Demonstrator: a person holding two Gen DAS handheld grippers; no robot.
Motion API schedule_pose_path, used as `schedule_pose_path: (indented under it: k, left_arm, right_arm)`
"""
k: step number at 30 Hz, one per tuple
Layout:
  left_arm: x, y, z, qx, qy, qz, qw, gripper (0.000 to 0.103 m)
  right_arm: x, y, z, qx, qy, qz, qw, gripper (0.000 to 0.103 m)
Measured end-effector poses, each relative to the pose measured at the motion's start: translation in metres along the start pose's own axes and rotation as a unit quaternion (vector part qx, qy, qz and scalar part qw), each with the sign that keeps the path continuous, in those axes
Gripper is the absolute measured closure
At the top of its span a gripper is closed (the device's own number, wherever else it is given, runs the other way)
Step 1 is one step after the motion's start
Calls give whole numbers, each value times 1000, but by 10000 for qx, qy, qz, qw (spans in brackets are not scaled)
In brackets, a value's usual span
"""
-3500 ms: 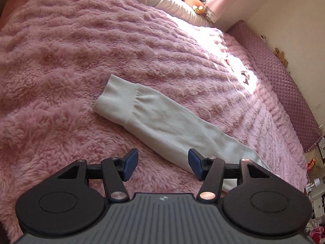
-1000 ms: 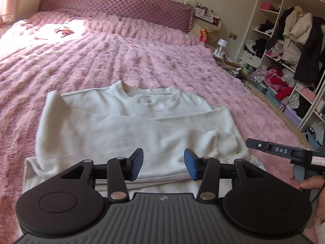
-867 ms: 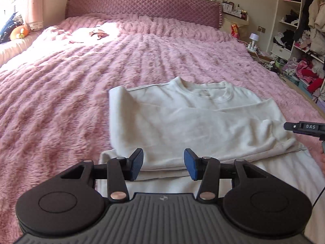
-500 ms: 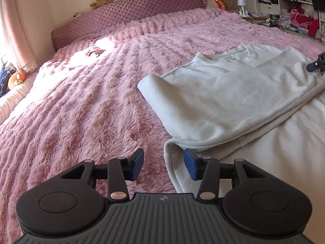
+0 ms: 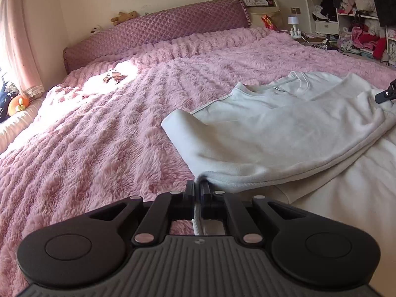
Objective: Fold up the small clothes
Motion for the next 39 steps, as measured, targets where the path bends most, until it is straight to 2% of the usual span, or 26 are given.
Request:
schedule_pose_path:
  k: [2,5,8,11,13,14,17,21,24,26,28,29,30,31,32,37,39]
  left_arm:
    - [-5,0,11,-692,-135,-32,9975,100]
    - [-1,6,23,-1608,-214,242,9865,100]
    - [9,16,25,-2124,-352,510,9752,100]
    - [7,21,22,-2187,-487,572,9729,100]
    - [4,20,18,-1962,-615,641,9765,103]
    - [2,24,16,-1920,-666,720,9765,103]
    - [-7,29,26,-2222,-479,745,9710,103]
    - [-33,17,40,-2566,-180,219,9661,100]
    - [-36,-1,39,-2591,233,-18,9656,99]
    - [-31,-10,32,-2587,433,-66,9650,92]
    - [-21,-18,22,-2596,655,-63,9635,74]
    - [-15,-19,18,-2601,672,-47,9632,71]
    - [-9,-20,14,-2608,667,16,9631,67]
    - [-2,-21,11,-2631,675,126,9623,64]
    - [6,-19,8,-2708,679,265,9599,64]
    - [23,0,6,-2936,479,729,9519,65]
    - [27,12,7,-3074,453,880,9464,66]
  right_arm:
    - [-13,-3,0,131,-57,-188,9997,103]
    - [-37,-3,-2,285,-27,-500,9983,103]
    - [-40,11,-12,433,207,-385,9981,103]
    - [-28,31,-23,589,278,-43,9979,103]
    - [-30,35,-27,703,285,-98,9971,103]
    - [-32,35,-27,680,339,-155,9970,99]
    - [-38,33,-30,849,328,-61,9958,79]
    - [-60,33,-38,1197,-32,-98,9928,73]
    - [-63,38,-39,1368,-325,183,9899,72]
    - [-62,45,-38,1441,-223,313,9888,68]
    - [-60,50,-35,1381,-52,306,9899,63]
    - [-58,53,-36,1423,-95,307,9893,64]
    - [-56,54,-36,1466,-188,327,9885,71]
    - [-55,55,-35,1473,-253,392,9880,96]
    - [-54,55,-34,1457,-340,461,9877,100]
    - [-75,51,-28,1170,-173,260,9926,101]
    - [-75,55,-29,1178,-112,398,9922,101]
Point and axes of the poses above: each gripper's, at about its wrist camera, not at the fingertips, and x roughly the way its jaws point, z to its left, y to its underside, the point moved 2 cm from there along x, roughly the way its jaws point
